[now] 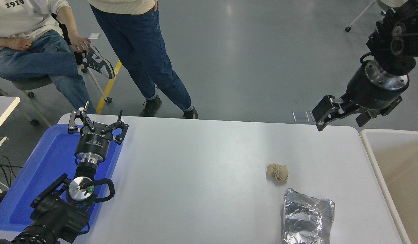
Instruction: Pick up foil plate and place in dustbin
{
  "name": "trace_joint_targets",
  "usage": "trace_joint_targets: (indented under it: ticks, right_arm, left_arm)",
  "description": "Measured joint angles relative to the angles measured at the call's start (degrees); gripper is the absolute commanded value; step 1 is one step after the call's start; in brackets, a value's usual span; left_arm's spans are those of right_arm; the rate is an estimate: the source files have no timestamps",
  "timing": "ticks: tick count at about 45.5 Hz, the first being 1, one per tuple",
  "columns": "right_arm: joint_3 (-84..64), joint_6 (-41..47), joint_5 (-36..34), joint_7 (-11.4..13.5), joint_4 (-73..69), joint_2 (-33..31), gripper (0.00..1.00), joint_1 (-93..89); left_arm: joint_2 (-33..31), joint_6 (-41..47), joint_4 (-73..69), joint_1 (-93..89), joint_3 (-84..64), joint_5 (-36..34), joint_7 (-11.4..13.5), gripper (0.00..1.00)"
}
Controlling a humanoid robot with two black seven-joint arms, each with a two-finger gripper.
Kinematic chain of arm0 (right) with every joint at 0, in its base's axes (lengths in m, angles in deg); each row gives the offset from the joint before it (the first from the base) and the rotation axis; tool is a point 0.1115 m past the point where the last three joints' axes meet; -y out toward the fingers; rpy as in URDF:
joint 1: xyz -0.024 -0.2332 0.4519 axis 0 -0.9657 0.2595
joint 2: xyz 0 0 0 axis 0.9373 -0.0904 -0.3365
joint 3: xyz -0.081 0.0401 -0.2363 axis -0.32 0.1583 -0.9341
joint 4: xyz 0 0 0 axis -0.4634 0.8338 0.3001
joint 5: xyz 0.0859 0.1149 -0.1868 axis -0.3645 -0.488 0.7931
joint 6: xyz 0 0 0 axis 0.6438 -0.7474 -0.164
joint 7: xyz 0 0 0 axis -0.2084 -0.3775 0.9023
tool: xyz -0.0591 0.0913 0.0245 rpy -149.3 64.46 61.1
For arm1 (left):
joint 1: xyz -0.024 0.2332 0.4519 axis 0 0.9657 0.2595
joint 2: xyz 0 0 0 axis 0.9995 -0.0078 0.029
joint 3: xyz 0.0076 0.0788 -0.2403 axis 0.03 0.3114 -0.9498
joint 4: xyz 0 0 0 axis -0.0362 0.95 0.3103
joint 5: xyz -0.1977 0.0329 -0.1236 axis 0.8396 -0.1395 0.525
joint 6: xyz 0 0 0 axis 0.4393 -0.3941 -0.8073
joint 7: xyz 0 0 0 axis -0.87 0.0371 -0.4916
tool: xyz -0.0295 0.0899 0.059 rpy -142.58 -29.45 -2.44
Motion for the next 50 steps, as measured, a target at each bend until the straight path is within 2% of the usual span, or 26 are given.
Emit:
trace_joint_targets:
  ticks: [50]
  right_arm:
    - [0.2,0.0,0.0,0.0,0.0,-0.5,1.0,-0.1]
  left_arm:
    - [0.0,0.1,0.0,-0.2,0.0,-0.2,0.0,1.0]
